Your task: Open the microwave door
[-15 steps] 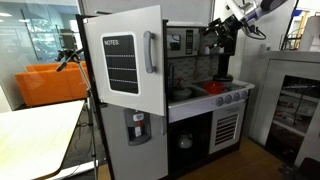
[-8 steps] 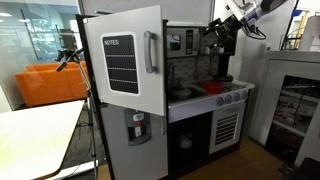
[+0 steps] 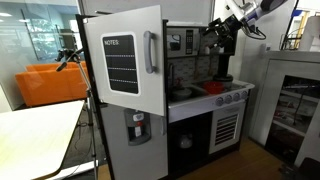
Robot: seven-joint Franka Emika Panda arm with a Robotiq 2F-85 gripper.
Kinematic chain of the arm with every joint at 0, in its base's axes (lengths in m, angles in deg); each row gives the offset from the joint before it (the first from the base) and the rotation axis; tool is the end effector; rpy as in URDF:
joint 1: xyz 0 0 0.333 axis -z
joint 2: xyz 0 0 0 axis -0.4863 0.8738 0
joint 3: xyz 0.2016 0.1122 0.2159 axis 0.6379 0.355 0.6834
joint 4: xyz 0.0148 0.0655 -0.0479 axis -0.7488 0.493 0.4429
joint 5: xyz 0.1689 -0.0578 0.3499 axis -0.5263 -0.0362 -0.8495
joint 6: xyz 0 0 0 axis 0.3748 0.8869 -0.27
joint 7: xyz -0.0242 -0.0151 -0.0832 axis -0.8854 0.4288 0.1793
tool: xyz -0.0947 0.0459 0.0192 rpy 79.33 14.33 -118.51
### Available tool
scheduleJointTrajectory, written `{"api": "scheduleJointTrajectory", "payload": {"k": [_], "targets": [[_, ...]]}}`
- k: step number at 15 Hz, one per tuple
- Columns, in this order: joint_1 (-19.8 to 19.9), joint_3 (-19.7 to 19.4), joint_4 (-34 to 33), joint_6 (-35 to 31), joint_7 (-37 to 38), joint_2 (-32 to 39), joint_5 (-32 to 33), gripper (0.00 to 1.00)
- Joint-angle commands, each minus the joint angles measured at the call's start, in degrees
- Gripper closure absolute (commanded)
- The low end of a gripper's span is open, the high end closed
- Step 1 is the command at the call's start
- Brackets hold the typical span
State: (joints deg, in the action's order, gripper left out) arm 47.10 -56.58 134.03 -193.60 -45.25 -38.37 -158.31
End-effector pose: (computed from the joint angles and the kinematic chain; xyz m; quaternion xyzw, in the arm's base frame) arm 0.5112 -0.3247 0.4295 -0.6200 0.6237 -0.1050 0.4643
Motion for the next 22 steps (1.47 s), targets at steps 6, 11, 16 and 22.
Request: {"api": "scheduleJointTrajectory", "payload": {"k": [6,11,16,22], "targets": [[0.77,0.3,1.43,-0.7,-0.83,-0.31,-2.11,0.0],[1.7,-0.01,2.91,-1.71,-1.56,-0.31,-10.72,0.0],[1.73,0.15,2.07,-1.22,-2.9,1.39,-20.05,0.0],[2.27,0.25,-0.25,0.21,-4.23,6.12,-27.38,0.0]]}}
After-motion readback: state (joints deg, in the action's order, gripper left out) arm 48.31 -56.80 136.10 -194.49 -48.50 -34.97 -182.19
